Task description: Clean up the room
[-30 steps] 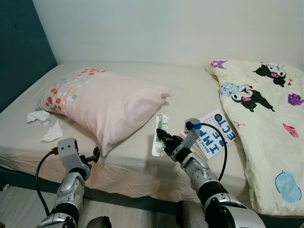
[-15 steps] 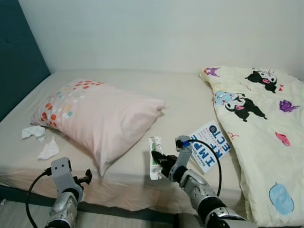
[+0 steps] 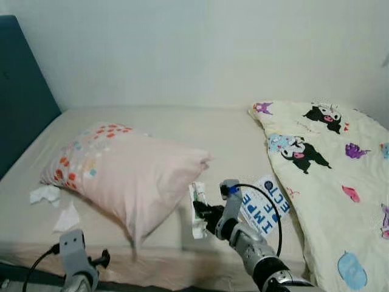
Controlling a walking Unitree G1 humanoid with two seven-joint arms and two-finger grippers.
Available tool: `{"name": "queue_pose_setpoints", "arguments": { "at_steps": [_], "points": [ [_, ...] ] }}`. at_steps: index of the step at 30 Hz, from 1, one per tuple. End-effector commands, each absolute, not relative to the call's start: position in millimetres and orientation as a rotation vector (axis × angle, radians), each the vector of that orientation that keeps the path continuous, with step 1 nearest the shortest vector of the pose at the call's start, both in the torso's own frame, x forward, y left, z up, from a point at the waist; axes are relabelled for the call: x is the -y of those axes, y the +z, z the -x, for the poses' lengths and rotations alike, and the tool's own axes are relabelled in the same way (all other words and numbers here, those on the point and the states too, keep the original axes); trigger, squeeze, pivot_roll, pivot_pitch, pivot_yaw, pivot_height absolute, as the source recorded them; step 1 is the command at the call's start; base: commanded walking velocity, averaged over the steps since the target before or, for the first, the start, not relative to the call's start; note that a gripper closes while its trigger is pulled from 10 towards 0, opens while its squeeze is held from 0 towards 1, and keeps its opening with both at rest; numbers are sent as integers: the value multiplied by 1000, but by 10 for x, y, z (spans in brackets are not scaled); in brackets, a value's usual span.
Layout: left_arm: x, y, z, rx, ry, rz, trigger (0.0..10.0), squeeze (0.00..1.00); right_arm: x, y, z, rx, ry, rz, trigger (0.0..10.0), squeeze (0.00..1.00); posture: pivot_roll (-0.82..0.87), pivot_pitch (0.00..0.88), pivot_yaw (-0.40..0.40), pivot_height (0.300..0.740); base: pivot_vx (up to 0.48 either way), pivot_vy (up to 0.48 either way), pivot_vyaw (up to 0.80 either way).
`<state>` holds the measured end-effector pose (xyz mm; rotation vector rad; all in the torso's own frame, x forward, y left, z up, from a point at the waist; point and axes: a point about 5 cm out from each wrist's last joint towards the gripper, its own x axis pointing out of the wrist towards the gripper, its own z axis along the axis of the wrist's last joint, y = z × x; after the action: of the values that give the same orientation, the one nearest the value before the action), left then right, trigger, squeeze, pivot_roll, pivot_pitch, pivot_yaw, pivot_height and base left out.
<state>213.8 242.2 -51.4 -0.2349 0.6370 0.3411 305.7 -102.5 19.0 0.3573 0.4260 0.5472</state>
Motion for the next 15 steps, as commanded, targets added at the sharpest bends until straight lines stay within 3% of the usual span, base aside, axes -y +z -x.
{"name": "queue_pose_setpoints", "arguments": {
  "at_steps": [1, 13, 14, 15],
  "points": [
    [-2441, -575, -2044, -689, 348, 220, 10000, 0, 1037, 110, -2995, -459, 532, -338, 0, 0, -19, 0, -10, 687, 0, 0, 0],
    [-2393, -798, -1666, -853, 371, 203, 10000, 0, 1347, -407, -2538, -741, 367, -50, 0, 0, -21, 0, -13, 727, 0, 0, 0],
    [-2384, -816, -1633, -868, 368, 199, 10000, 0, 1403, -465, -2468, -771, 342, -38, 10000, 0, -21, 0, -14, 727, 0, 0, 0],
    [-2384, -816, -1633, -868, 368, 199, 10000, 0, 1403, -465, -2468, -771, 342, -38, 10000, 0, -21, 0, -14, 727, 0, 0, 0]
  ]
}}
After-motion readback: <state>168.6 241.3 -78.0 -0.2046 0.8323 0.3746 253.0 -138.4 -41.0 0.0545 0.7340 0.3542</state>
